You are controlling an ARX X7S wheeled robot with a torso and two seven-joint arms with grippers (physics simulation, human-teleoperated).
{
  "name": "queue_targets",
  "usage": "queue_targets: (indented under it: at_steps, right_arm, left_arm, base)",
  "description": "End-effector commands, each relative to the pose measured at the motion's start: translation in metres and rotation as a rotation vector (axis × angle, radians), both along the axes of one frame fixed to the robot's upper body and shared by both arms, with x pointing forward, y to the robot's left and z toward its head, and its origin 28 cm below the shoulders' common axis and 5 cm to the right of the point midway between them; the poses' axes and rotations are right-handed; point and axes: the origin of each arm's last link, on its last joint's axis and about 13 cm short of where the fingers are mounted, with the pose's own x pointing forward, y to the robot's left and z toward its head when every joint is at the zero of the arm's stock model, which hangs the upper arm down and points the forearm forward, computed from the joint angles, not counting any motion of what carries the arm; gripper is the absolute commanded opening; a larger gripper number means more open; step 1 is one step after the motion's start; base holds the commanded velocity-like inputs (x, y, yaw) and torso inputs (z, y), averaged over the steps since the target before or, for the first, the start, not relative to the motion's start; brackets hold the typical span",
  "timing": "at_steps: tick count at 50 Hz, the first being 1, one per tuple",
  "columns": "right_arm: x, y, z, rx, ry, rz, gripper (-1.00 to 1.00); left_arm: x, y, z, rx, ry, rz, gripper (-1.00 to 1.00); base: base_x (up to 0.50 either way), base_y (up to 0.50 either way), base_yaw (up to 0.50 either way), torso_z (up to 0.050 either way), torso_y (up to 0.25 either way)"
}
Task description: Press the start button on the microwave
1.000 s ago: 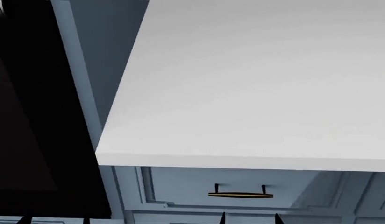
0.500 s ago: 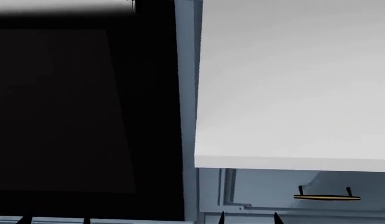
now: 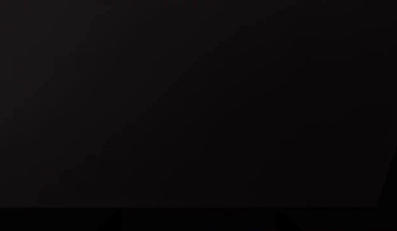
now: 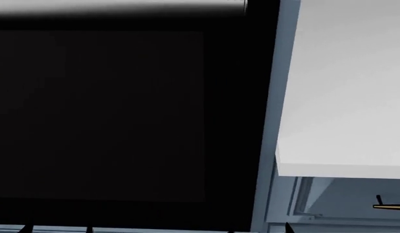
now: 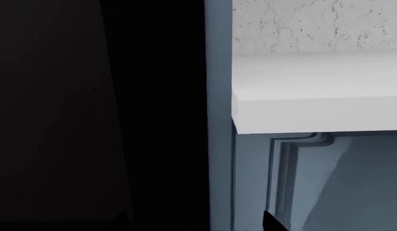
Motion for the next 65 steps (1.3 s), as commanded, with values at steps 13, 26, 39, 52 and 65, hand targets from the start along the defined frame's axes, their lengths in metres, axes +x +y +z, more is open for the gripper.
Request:
queue_targets:
  at_steps: [13,26,39,52,65]
  right_arm:
    - [0.002,0.000,0.002,0.074,-0.009,0.012,1.00]
    - [0.001,0.000,0.000,0.080,-0.015,0.007,1.00]
    - [-0.008,0.004,0.020,-0.017,-0.180,0.012,1.00]
    - [-0.018,0.004,0.104,-0.062,-0.455,-0.002,1.00]
    - [-0.007,-0.001,0.148,-0.154,-0.611,0.068,1.00]
  left_arm:
    - [0.001,0.000,0.001,0.002,-0.002,-0.003,1.00]
    - [0.000,0.000,0.000,0.004,0.002,0.000,1.00]
    - [-0.001,0.000,-0.003,0.004,0.009,0.001,1.00]
    - [0.001,0.000,0.001,0.006,-0.001,-0.004,1.00]
    - [0.000,0.000,0.000,0.010,0.004,-0.002,1.00]
  base:
    - [0.00,0.27,0.00,0.000,0.000]
    - [0.30,0.00,0.00,0.000,0.000]
    - [0.03,0.00,0.00,0.000,0.000]
    - [0.00,0.00,0.00,0.000,0.000]
    - [0.00,0.00,0.00,0.000,0.000]
